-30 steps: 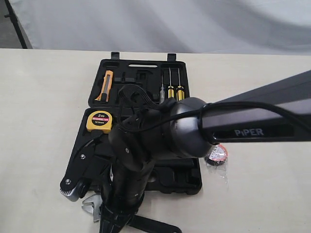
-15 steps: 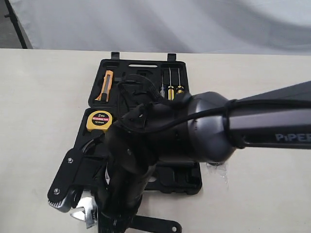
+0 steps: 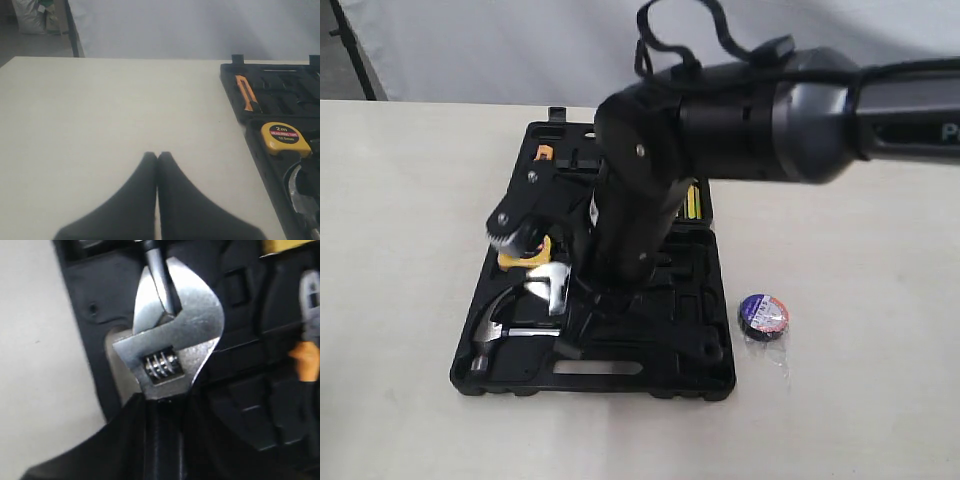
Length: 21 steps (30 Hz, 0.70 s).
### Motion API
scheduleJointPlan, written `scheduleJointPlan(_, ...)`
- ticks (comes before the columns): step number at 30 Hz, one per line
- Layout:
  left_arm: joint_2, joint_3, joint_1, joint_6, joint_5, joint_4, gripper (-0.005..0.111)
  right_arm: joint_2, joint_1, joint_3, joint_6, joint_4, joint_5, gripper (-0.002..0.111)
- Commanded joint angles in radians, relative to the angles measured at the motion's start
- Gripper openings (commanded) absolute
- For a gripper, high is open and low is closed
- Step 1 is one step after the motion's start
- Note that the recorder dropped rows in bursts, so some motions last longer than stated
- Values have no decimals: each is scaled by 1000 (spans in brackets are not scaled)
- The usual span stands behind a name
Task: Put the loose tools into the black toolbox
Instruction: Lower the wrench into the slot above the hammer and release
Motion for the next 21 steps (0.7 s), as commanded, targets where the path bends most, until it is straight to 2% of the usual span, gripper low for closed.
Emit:
scheduleJointPlan(1,-8,9,3,-10,-17,-14,1,77,-78,-122,-81,-4,82,-1)
scheduleJointPlan(11,-8,9,3,-10,-17,-14,1,277,-95,-273,-213,1,102,-1)
scheduleJointPlan(21,-8,9,3,-10,-17,-14,1,314,-95,-289,-346,-13,101,-1)
